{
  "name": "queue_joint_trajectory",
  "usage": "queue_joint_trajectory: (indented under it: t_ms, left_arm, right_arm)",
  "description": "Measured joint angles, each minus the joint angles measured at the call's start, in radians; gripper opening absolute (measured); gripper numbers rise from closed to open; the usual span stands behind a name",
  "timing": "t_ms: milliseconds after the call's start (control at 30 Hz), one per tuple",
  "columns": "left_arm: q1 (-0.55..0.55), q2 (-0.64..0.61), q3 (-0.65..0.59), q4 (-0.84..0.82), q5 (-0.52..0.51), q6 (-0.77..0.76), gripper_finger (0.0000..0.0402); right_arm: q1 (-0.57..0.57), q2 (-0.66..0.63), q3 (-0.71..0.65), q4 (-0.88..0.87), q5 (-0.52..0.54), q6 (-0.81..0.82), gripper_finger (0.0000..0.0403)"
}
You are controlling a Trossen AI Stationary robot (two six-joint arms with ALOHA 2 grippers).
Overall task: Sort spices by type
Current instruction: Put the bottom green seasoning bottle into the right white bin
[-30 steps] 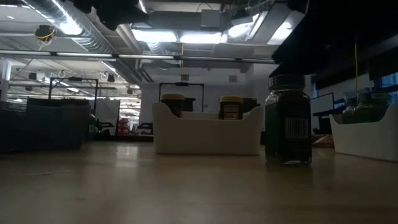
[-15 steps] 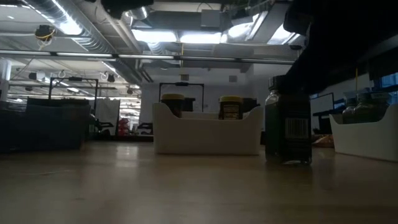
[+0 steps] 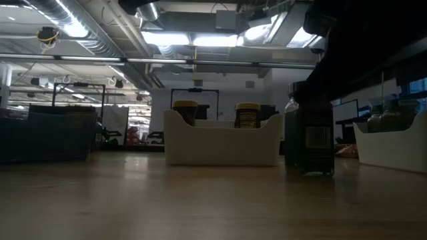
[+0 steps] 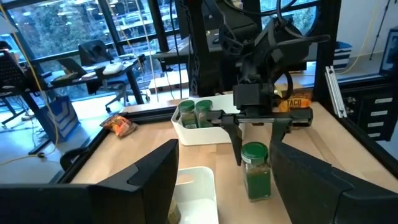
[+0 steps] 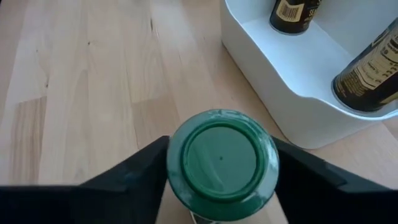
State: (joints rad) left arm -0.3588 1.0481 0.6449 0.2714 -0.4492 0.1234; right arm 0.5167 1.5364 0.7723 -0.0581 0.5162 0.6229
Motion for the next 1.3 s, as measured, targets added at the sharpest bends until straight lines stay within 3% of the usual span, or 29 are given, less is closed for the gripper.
queue_joint_trajectory:
  t_ms: [100, 500, 733, 967, 1300]
  left_arm:
    - [0.0, 0.0, 0.0, -0.001, 0.0, -0.002, 0.0233]
    - [0.0, 0.0, 0.0, -0.063, 0.0, -0.026, 0.0233]
    - [-0.001, 0.0, 0.0, -0.078, 0.0, -0.043, 0.0233]
    - [-0.001, 0.0, 0.0, -0.083, 0.0, -0.045, 0.0233]
    - [-0.001, 0.0, 0.0, -0.082, 0.0, -0.052, 0.0233]
  right_arm:
    - [0.0, 0.0, 0.0, 0.006, 0.006, 0.0, 0.0205]
    - [0.001, -0.12, -0.001, -0.045, -0.037, 0.033, 0.0206]
    - [0.018, -0.297, -0.001, -0.236, -0.042, 0.128, 0.0206]
    - [0.109, -0.472, -0.001, -0.47, 0.034, 0.283, 0.0206]
    - [0.255, -0.575, -0.001, -0.756, 0.149, 0.571, 0.0206]
